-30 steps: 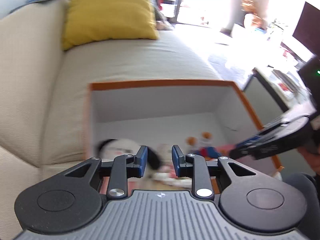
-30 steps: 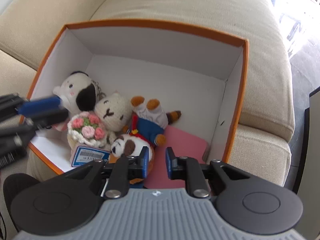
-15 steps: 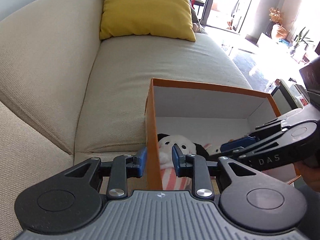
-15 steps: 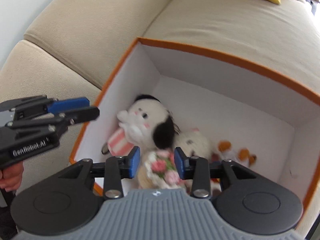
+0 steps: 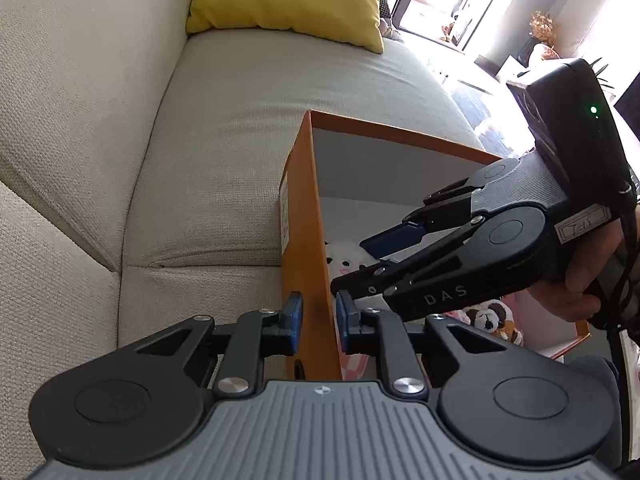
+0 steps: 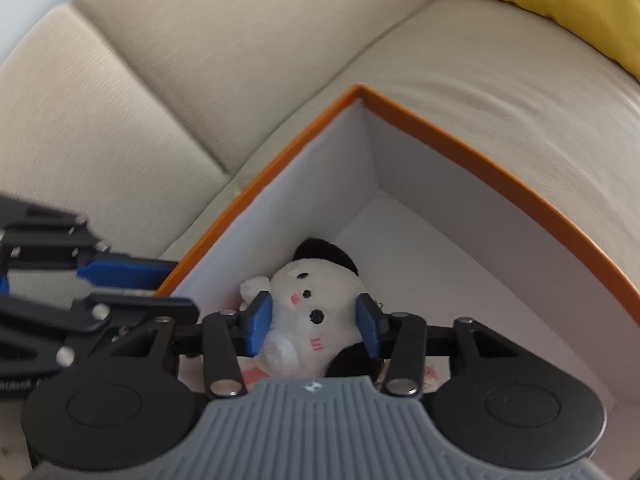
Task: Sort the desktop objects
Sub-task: 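Open both grippers and push the toys down inside the box, then withdraw both grippers from the box back toward the remaining items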
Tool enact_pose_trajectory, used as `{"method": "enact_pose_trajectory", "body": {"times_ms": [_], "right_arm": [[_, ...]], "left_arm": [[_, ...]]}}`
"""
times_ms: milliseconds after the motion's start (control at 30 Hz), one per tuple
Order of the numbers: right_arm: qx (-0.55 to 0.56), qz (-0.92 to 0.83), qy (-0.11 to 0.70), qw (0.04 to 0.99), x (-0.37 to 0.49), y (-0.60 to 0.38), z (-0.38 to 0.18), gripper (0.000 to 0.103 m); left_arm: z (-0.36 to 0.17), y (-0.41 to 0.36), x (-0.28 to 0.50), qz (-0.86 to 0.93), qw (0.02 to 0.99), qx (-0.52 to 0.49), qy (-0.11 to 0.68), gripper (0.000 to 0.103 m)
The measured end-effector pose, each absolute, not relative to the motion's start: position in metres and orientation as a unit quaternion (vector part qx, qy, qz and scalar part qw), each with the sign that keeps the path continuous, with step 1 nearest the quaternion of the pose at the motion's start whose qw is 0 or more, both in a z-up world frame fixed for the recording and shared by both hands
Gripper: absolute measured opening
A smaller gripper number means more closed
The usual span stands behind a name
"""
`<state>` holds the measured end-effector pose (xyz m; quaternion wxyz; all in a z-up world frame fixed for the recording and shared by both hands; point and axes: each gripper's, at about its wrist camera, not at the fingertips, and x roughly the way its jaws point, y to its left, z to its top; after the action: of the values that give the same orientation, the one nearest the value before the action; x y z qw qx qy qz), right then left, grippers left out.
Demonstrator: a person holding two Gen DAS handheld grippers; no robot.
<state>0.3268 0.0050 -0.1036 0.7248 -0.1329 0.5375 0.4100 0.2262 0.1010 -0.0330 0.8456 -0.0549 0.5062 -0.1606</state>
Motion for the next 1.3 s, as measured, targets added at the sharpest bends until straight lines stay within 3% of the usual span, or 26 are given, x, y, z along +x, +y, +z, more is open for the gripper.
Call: {"method": "enact_pose_trajectory", "body": {"times_ms": [233,633,733,833,933,1133,1300], "right_arm": [[-0.199,0.499,0.527,0.658,0.313,0.015,-0.107,0.045],[-0.158,0.430,0.529,0.715,0.305,-0.029,-0.080,0.046],[-0.162,0.407,0.550,0.711,0.298,-0.043,-0.084,0.033],[-0.142,0.398,0.562,0.711,0.291,-0.052,-0.092,0.033],[-0.122,0.400,0.572,0.706,0.291,-0.052,-0.098,0.026],[-0.145,0.399,0.559,0.712,0.275,-0.050,-0.087,0.021],[-0.122,0.401,0.521,0.744,0.261,-0.066,-0.057,0.025]], "left_arm": [[-0.039,0.105,0.220,-0.168,0.837,-0.070,0.517,0.016],[-0.036,0.096,0.210,-0.144,0.846,-0.058,0.510,0.017],[-0.036,0.093,0.206,-0.141,0.847,-0.051,0.511,0.017],[-0.037,0.089,0.203,-0.134,0.847,-0.041,0.512,0.017],[-0.037,0.091,0.203,-0.130,0.846,-0.042,0.515,0.017],[-0.027,0.089,0.195,-0.114,0.851,-0.036,0.511,0.017],[0.000,0.086,0.172,-0.100,0.874,-0.026,0.475,0.017]]}}
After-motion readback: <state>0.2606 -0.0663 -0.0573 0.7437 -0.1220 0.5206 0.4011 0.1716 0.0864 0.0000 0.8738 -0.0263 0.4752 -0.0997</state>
